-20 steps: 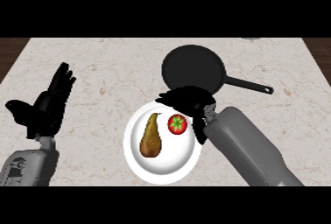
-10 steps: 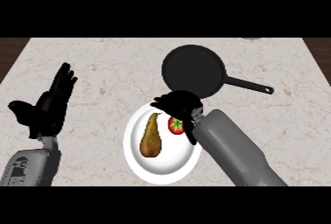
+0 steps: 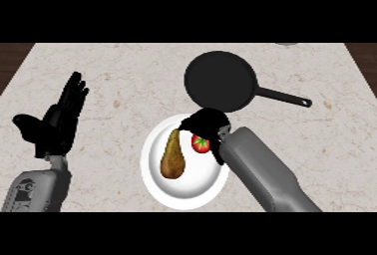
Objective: Pick the tomato from the plate and place it in the pan
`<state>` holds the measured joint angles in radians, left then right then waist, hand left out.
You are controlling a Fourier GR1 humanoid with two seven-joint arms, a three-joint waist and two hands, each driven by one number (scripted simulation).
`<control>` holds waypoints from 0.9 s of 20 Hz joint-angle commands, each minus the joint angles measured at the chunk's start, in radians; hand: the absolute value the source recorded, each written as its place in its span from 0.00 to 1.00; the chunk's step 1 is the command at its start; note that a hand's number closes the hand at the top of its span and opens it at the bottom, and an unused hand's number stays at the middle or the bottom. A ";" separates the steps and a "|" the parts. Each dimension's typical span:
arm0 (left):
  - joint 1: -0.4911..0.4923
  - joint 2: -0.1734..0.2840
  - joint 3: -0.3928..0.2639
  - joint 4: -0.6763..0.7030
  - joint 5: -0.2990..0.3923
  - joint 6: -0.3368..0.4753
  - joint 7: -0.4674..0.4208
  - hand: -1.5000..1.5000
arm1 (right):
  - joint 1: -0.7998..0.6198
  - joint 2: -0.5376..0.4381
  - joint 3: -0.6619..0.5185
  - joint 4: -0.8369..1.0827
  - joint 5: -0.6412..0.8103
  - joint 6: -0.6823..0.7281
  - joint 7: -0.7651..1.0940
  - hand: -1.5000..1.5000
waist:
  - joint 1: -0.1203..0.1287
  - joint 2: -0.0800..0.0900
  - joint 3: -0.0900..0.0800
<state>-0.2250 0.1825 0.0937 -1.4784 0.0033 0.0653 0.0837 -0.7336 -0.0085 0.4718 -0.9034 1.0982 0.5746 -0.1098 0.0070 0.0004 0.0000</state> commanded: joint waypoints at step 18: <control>-0.034 -0.023 -0.015 0.017 0.001 -0.033 -0.007 0.50 | 0.072 0.008 0.007 -0.051 -0.241 -0.226 0.443 1.00 | 0.070 -0.002 0.001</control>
<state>-0.2485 0.1728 0.0877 -1.4618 -0.0024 0.0369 0.0701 -0.7003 -0.0040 0.5095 -0.9304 0.9418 0.4220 0.1168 0.0514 -0.0013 0.0006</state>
